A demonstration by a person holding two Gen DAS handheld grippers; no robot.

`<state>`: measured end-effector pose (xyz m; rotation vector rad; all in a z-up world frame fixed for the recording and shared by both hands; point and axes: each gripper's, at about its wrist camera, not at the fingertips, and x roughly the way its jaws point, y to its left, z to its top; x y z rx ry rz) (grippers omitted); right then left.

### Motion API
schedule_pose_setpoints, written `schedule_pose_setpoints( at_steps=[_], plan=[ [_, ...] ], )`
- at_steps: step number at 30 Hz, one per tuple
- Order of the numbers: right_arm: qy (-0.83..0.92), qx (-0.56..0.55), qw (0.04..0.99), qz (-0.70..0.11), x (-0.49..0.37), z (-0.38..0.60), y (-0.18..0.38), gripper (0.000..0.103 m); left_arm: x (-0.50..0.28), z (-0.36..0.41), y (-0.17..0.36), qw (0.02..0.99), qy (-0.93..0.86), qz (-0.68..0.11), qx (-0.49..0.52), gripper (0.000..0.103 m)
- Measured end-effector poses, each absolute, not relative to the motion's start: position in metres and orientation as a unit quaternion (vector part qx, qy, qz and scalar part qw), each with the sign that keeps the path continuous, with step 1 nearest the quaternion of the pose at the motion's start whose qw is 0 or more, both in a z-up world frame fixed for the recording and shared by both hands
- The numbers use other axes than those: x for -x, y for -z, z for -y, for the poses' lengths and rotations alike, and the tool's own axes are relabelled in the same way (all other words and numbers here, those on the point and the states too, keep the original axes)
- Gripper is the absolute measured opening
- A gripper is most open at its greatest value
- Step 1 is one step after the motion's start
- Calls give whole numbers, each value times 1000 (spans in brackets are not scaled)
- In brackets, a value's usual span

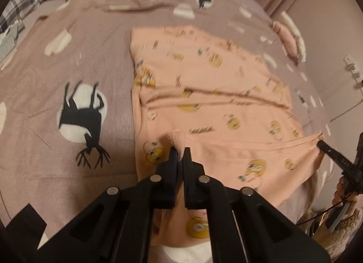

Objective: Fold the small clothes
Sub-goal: 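Grasp the folded hem edge with both grippers and lift it toward the collar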

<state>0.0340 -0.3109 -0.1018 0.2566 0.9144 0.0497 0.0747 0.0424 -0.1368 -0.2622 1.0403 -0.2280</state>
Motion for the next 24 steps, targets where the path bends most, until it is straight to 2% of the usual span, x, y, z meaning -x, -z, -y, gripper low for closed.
schedule_pose_setpoints(
  at_steps=[10,24],
  plan=[
    [-47,-112,913,-389,-39,299,61,4,-61,-56,68,897,105,-400,160,3],
    [-79,-95,932,-341,-124,278,15,4,-127,-79,36,912,74,-358,185,3]
  ],
)
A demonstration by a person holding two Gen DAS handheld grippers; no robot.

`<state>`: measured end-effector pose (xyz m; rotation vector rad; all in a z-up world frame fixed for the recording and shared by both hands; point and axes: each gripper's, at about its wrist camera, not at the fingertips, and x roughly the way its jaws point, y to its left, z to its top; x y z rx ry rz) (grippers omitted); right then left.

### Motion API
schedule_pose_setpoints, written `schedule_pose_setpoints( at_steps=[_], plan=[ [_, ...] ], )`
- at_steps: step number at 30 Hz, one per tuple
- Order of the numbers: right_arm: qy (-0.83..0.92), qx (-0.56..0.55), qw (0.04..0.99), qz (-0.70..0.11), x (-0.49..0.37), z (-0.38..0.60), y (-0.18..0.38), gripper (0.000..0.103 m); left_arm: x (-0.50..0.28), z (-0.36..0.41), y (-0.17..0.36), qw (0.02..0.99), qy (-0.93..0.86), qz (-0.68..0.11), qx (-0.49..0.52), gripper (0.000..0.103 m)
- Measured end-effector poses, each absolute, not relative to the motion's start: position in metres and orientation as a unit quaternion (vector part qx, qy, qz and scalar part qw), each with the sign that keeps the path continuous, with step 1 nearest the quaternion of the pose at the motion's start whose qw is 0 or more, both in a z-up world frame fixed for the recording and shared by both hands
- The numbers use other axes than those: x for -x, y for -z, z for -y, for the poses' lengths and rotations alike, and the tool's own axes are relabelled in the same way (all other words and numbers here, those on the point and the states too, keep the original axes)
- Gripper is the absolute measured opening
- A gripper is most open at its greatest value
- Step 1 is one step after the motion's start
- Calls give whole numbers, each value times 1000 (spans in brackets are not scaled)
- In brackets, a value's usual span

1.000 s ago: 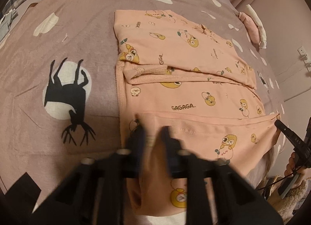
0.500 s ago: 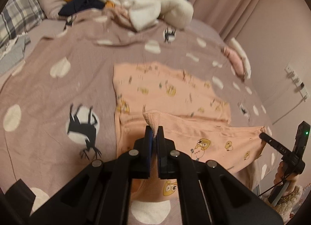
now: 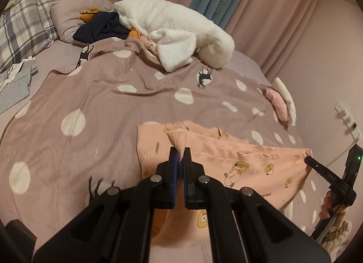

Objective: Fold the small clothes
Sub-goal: 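Grasp the folded hem edge with both grippers and lift it toward the collar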

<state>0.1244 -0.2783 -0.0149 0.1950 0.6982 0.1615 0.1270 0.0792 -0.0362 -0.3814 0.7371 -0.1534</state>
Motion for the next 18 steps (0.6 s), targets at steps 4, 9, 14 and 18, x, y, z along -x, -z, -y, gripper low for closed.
schedule_pose_setpoints(
  at_steps=[4,9,14,18],
  plan=[
    [-86,-107,927,-350,-162,276,18,4,-164,-86,40,909,61,-366,191,3],
    [-74,-107,921,-366,-205,274,32,4,-204,-94,48,903,49,-372,209,3],
    [-71,-114,910,-393,-248,274,56,4,-247,-99,69,893,24,-402,201,3],
    [-53,-107,894,-432,-278,270,87,4,-268,-103,92,879,15,-427,212,3]
  ],
)
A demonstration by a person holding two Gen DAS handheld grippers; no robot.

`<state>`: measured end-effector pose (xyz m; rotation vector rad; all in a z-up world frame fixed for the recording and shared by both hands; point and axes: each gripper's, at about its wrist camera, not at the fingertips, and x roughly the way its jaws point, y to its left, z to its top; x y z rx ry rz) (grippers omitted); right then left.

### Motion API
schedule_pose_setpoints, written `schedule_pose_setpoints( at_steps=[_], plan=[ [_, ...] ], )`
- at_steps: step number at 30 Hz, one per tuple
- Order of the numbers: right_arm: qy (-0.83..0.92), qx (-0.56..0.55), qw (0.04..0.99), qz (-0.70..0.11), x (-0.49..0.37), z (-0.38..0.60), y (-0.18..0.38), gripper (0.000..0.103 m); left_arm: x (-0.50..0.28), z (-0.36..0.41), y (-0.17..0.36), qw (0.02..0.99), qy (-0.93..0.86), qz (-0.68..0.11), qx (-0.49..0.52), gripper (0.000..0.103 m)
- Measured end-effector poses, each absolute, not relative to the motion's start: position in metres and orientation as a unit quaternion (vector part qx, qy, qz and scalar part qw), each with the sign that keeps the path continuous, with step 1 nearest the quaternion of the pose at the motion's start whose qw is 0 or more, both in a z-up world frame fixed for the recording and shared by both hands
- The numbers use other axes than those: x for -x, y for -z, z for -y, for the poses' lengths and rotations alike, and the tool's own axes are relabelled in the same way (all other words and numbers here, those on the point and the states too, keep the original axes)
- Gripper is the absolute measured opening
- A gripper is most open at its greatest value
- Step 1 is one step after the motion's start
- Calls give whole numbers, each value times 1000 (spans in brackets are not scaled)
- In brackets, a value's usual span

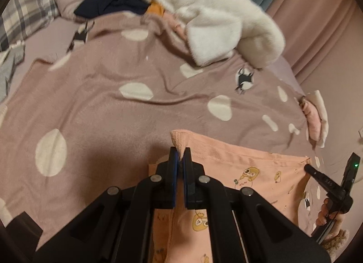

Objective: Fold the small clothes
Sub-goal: 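Grasp the folded hem edge with both grippers and lift it toward the collar, then open both grippers and release the folded onesie onto the bed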

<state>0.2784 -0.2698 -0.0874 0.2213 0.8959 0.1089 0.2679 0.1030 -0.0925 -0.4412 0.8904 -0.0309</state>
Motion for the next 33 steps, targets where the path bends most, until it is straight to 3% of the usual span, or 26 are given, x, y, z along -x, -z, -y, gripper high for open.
schedule_pose_setpoints(
  at_steps=[10,22,23,25,27,28,29,33],
  plan=[
    [-32,-105,866,-488,-304,274,142,4,-293,-100,146,858,-20,-483,176,5],
    [-13,-85,872,-483,-292,278,133,4,-283,-100,144,857,-43,-489,160,13],
    [-11,-82,872,-482,-287,280,129,7,-281,-100,141,857,-47,-488,158,17],
    [-5,-79,874,-480,-284,280,124,16,-272,-101,135,859,-51,-484,160,38],
    [-5,-82,879,-470,-270,284,112,33,-259,-103,126,860,-52,-477,170,55],
    [-4,-84,880,-467,-267,285,110,48,-252,-105,122,861,-53,-475,176,63],
    [-2,-89,883,-461,-257,289,102,59,-244,-106,118,861,-54,-473,182,65],
    [-9,-115,887,-446,-226,300,87,65,-217,-105,106,862,-53,-468,187,72]
  ],
)
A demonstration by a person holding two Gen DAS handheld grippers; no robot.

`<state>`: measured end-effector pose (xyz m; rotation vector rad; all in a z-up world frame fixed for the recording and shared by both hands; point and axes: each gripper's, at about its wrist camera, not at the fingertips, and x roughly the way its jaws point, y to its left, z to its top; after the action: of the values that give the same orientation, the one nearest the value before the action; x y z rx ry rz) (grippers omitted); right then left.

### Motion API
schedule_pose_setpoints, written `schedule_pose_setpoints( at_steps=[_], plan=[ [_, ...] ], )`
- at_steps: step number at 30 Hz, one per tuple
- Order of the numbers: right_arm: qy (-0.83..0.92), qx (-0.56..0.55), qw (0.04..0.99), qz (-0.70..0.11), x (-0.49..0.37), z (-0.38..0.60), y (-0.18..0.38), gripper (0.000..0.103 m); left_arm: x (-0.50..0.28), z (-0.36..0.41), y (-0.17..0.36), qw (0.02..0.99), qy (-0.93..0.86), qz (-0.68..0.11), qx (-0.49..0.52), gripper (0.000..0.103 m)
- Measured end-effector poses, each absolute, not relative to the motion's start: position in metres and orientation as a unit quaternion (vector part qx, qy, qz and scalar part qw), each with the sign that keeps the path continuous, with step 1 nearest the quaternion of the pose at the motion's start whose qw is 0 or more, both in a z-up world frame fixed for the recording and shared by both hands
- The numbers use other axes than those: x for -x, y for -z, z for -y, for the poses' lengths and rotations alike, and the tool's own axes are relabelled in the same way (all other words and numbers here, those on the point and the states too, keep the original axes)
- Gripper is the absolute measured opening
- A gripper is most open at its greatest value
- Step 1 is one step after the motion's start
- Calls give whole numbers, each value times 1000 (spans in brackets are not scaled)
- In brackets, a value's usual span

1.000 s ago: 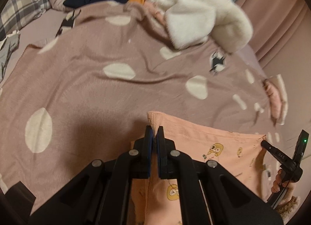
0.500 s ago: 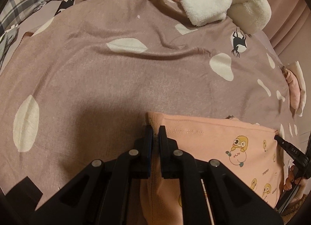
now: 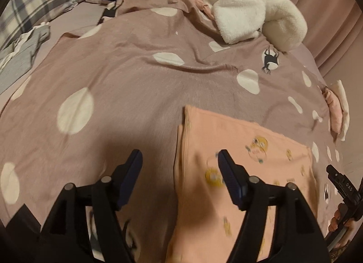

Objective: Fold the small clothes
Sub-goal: 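Open both grippers and release the folded onesie onto the bed, then grasp the onesie side edge with the right gripper and lift it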

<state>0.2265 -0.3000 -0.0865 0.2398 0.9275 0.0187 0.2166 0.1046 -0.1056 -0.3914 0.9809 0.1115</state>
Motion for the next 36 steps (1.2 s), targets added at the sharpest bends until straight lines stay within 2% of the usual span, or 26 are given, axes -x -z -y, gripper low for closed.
schedule_pose_setpoints(
  at_steps=[2,4,15,27,30,32,34,36],
  plan=[
    [-8,-134,888,-440,-212,306,82,73,-201,-101,102,864,-53,-467,181,76],
    [-7,-150,887,-437,-198,309,82,76,-189,-99,101,864,-47,-468,180,77],
    [-12,-211,855,-473,-130,314,117,77,-134,-85,137,839,-24,-497,220,79],
    [-42,-249,843,-476,-121,298,141,77,-130,-64,156,839,16,-489,240,77],
    [-57,-252,842,-473,-126,292,144,76,-137,-59,159,840,19,-483,245,70],
    [-61,-253,844,-468,-131,288,146,71,-141,-59,161,840,20,-478,256,67],
    [-71,-268,842,-463,-134,288,149,70,-146,-59,163,843,16,-468,265,51],
    [-77,-281,840,-458,-140,289,151,60,-149,-60,165,841,21,-464,277,42]
  ],
)
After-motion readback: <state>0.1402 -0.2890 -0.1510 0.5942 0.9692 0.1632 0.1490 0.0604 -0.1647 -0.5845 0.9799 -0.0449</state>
